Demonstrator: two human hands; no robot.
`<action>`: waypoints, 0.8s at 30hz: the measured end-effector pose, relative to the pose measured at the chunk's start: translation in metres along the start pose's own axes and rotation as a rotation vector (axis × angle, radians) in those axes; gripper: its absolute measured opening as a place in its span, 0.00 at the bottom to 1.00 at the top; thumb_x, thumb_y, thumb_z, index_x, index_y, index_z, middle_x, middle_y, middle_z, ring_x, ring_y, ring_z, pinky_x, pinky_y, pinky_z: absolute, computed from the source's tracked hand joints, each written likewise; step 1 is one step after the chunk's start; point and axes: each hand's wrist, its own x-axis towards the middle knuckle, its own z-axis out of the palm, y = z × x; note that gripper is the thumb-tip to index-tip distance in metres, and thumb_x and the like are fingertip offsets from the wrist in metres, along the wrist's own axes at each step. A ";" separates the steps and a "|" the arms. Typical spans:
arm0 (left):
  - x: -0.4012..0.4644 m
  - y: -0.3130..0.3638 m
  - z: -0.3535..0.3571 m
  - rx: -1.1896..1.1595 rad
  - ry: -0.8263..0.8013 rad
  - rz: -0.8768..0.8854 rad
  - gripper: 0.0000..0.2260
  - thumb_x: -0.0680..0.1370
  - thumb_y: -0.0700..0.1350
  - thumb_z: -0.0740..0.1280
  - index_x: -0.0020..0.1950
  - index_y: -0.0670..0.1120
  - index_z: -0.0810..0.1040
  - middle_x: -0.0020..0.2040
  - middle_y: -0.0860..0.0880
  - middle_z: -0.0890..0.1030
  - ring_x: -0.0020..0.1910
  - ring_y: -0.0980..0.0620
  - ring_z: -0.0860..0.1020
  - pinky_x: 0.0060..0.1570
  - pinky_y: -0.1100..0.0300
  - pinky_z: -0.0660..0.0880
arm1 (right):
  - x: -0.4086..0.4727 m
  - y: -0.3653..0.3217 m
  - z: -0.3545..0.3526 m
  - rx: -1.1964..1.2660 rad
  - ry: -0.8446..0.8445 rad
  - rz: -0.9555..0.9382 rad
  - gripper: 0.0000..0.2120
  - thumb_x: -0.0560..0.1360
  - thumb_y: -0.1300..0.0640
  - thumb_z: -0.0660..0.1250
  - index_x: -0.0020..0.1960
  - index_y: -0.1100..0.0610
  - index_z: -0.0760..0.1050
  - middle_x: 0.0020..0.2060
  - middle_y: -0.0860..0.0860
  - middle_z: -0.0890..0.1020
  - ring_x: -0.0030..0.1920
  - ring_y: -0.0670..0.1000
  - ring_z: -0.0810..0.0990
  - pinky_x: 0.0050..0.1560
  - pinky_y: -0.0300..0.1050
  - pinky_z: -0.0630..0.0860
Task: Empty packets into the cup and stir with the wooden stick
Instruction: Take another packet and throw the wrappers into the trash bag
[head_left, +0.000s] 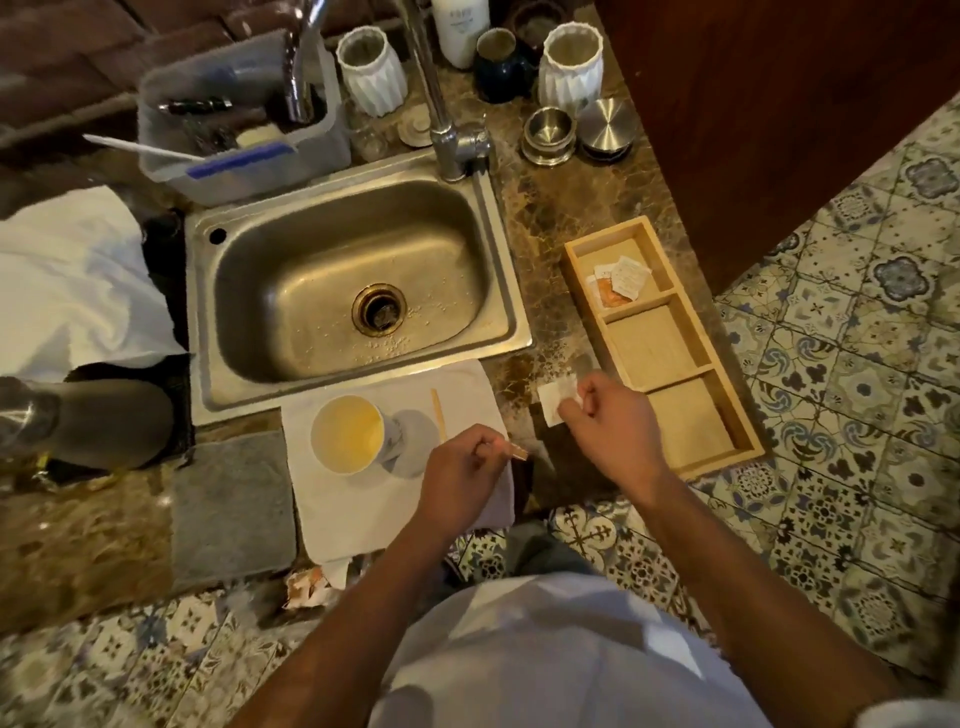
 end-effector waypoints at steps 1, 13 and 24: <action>-0.009 -0.002 -0.005 -0.037 0.016 -0.013 0.05 0.80 0.45 0.68 0.44 0.51 0.81 0.38 0.55 0.82 0.38 0.58 0.79 0.40 0.60 0.74 | 0.000 -0.007 0.000 0.014 -0.006 -0.024 0.07 0.77 0.52 0.68 0.44 0.54 0.75 0.31 0.47 0.77 0.34 0.48 0.76 0.37 0.46 0.71; -0.113 -0.051 -0.098 -0.442 0.481 -0.257 0.05 0.81 0.44 0.68 0.50 0.46 0.84 0.33 0.50 0.81 0.30 0.56 0.76 0.35 0.53 0.76 | -0.044 -0.117 0.063 0.122 -0.127 -0.186 0.07 0.75 0.52 0.72 0.41 0.51 0.77 0.34 0.55 0.83 0.38 0.58 0.84 0.43 0.55 0.80; -0.264 -0.145 -0.165 -0.637 0.732 -0.426 0.09 0.83 0.46 0.63 0.47 0.49 0.81 0.33 0.51 0.81 0.29 0.55 0.74 0.34 0.56 0.73 | -0.152 -0.182 0.157 0.197 -0.251 -0.338 0.08 0.76 0.55 0.74 0.47 0.59 0.79 0.32 0.55 0.84 0.29 0.39 0.78 0.38 0.44 0.73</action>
